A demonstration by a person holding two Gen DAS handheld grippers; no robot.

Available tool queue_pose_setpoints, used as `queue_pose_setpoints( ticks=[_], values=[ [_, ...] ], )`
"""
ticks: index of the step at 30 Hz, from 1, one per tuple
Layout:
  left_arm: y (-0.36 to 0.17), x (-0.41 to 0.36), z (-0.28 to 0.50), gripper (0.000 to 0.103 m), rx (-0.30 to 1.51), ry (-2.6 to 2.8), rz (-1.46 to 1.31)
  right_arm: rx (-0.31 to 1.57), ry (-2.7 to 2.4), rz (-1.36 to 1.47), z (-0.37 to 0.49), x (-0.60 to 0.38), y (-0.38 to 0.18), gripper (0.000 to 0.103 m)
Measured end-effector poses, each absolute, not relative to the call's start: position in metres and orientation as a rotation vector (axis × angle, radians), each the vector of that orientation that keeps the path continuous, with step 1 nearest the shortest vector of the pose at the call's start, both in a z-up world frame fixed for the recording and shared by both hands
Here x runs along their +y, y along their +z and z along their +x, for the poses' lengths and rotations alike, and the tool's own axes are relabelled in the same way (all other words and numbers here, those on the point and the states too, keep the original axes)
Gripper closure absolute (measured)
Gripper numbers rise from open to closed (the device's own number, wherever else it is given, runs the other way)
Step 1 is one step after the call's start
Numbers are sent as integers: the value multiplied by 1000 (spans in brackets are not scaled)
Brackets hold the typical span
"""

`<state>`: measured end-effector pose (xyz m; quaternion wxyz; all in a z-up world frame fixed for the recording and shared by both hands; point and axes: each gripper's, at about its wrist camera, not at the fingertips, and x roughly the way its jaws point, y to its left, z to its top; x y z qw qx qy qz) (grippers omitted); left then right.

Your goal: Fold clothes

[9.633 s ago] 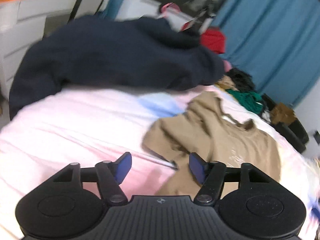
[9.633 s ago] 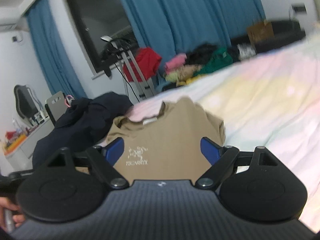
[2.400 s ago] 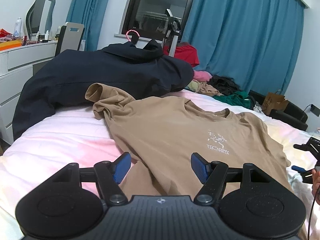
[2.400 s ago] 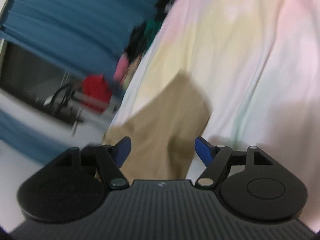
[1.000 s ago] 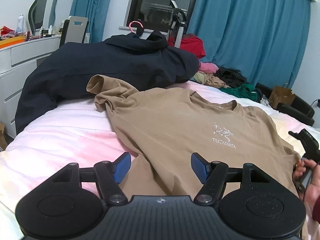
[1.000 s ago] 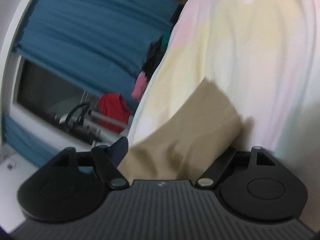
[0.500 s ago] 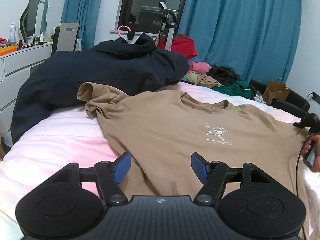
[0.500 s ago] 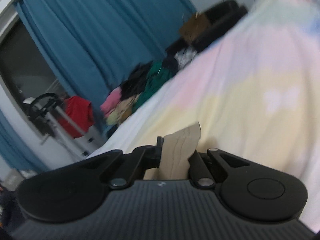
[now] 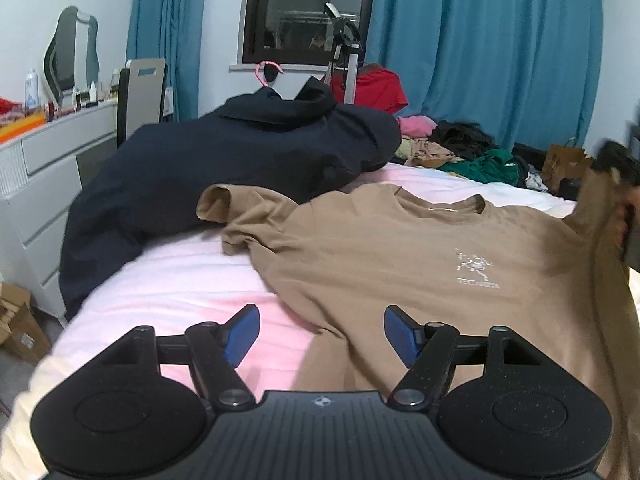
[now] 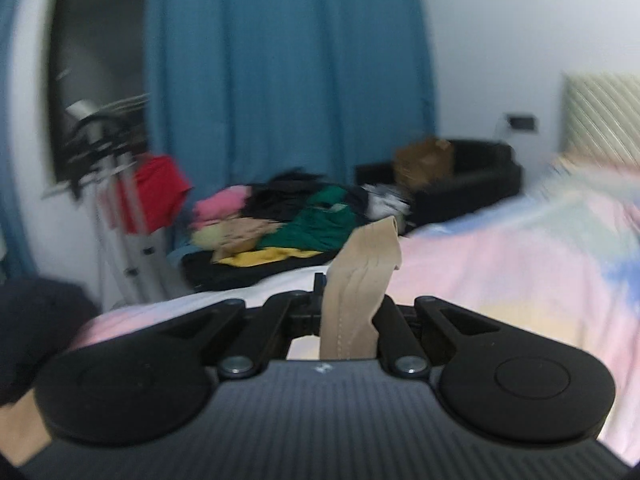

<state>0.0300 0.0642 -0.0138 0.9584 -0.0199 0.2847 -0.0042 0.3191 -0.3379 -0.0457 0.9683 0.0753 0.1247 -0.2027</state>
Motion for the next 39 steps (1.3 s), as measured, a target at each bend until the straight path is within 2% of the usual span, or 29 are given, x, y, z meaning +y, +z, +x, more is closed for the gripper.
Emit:
queue_pose_setpoints(
  ticks=[4, 9, 14, 15, 16, 18, 19, 20, 25, 33, 39],
  values=[
    [-14, 80, 26, 30, 576, 3, -69, 295, -264, 49, 343, -247, -54, 98],
    [-23, 100, 27, 30, 613, 27, -130, 377, -141, -92, 384, -152, -98, 98],
    [-33, 99, 37, 30, 632, 35, -119, 475, -52, -62, 413, -127, -136, 96],
    [-35, 99, 40, 30, 636, 31, -120, 508, -27, -34, 415, -127, -141, 92],
    [-37, 98, 43, 30, 641, 26, -120, 549, 8, 2, 420, -131, -147, 87],
    [-42, 96, 49, 30, 647, 17, -126, 603, 72, 72, 423, -140, -151, 33],
    [-43, 95, 51, 30, 648, 12, -130, 591, 88, 89, 419, -143, -147, 23],
    [-45, 94, 53, 30, 650, 6, -134, 578, 103, 106, 416, -145, -143, 21],
    [-46, 83, 57, 30, 633, -11, -110, 513, 179, 162, 372, -159, -104, 21],
    [-32, 69, 33, 30, 580, -31, -72, 366, 221, 186, 188, -203, -30, 21],
    [-22, 50, -2, 30, 553, -61, -2, 247, 163, 234, 50, -250, -7, 21]
  ],
)
